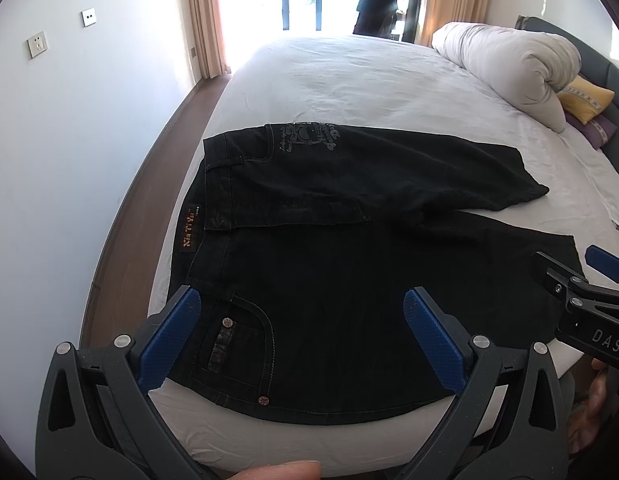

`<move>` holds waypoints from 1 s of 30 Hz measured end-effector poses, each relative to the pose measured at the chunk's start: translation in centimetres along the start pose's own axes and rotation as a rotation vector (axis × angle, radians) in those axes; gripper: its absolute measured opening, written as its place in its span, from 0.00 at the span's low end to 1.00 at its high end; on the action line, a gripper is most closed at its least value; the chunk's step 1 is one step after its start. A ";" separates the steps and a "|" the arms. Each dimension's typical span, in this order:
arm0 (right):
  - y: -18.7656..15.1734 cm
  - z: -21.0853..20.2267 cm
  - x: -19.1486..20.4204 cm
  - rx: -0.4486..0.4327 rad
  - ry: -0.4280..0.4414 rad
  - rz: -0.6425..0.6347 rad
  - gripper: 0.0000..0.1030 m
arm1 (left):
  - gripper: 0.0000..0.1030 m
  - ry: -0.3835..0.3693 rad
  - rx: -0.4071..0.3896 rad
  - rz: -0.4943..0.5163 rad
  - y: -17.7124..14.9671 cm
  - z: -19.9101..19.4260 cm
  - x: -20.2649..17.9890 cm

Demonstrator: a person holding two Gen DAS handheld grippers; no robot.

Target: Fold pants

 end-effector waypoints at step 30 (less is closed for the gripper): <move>16.2 15.5 0.7 0.080 0.439 -0.348 0.76 | 1.00 -0.261 0.243 0.368 23.4 28.2 10.0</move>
Point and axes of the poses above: each gripper's, at about its wrist camera, not at the fingertips, and z roughly the way its jaws point, x to its left, y to its top, the point moved 3 cm from there along z, roughly the way its jaws point, and after that the axes turned 6 degrees about z, right-handed, at the moved point
